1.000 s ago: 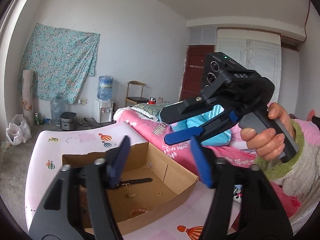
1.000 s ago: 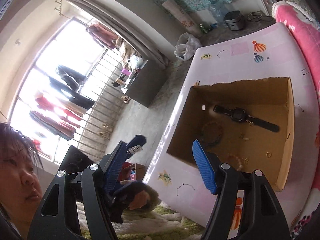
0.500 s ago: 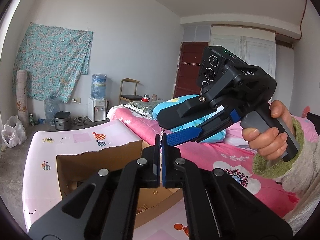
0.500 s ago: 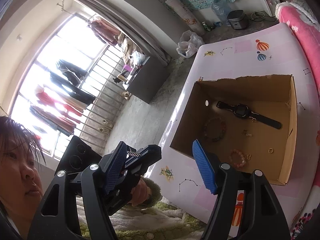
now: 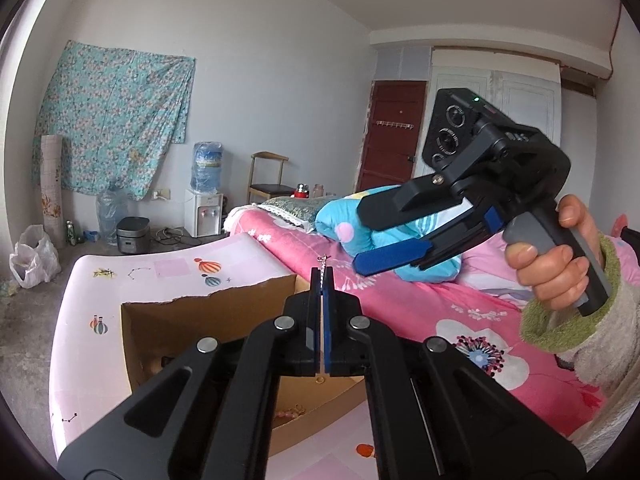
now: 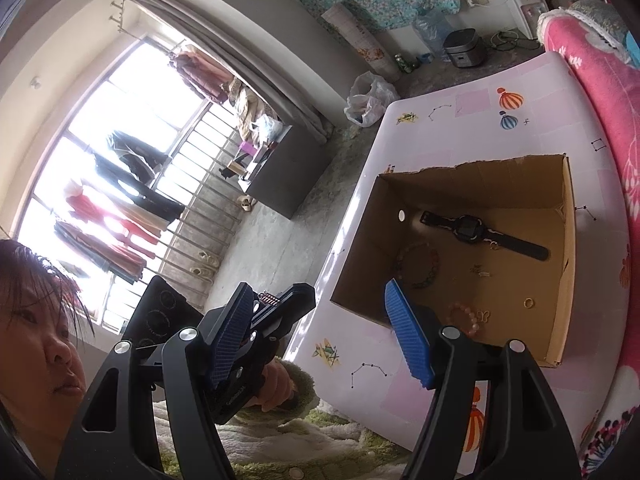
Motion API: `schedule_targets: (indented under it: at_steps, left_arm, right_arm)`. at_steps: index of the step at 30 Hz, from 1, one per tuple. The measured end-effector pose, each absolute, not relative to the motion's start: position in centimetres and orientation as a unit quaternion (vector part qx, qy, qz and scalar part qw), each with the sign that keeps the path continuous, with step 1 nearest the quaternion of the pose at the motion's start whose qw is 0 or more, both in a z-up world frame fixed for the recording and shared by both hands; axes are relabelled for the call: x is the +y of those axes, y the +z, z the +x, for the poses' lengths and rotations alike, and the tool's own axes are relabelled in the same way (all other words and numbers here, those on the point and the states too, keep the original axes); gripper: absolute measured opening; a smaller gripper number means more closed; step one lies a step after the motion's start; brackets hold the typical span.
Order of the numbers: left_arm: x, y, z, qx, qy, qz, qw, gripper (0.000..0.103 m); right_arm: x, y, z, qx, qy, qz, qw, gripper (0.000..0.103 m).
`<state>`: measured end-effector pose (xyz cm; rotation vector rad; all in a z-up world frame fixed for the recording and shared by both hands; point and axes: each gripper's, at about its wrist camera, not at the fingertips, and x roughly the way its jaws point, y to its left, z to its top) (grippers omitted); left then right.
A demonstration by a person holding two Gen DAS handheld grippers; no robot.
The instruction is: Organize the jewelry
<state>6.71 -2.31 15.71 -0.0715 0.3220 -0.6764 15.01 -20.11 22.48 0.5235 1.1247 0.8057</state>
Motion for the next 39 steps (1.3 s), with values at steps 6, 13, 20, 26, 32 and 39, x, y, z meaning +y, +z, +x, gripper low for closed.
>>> schedule_targets:
  at_steps: [6, 13, 20, 26, 32, 39]
  left_arm:
    - [-2.7, 13.7, 9.3, 0.246, -0.335, -0.035, 0.909, 0.0]
    - [-5.1, 9.7, 14.5, 0.407, -0.355, -0.012, 0.841, 0.0]
    - [-10.2, 6.7, 20.2, 0.528, -0.374, 0.022, 0.762, 0.0]
    - [-13.6, 2.9, 23.9, 0.601, -0.354, 0.046, 0.714, 0.013]
    - [-13.0, 1.0, 25.7, 0.624, -0.324, 0.018, 0.711, 0.044]
    - [-9.4, 4.9, 23.9, 0.583, -0.315, -0.016, 0.749, 0.051]
  right_arm:
    - [-22.2, 21.9, 14.7, 0.493, 0.318, 0.236, 0.775, 0.067]
    - [-26.3, 19.0, 13.6, 0.465, 0.23, 0.24, 0.82, 0.067]
    - [-29.5, 16.4, 13.4, 0.442, 0.171, 0.241, 0.847, 0.067]
    - [-31.6, 15.2, 13.8, 0.427, 0.155, 0.264, 0.851, 0.067]
    - [-32.9, 14.6, 13.4, 0.415, 0.148, 0.274, 0.854, 0.067]
    - [-33.2, 14.4, 13.1, 0.416, 0.138, 0.28, 0.854, 0.067]
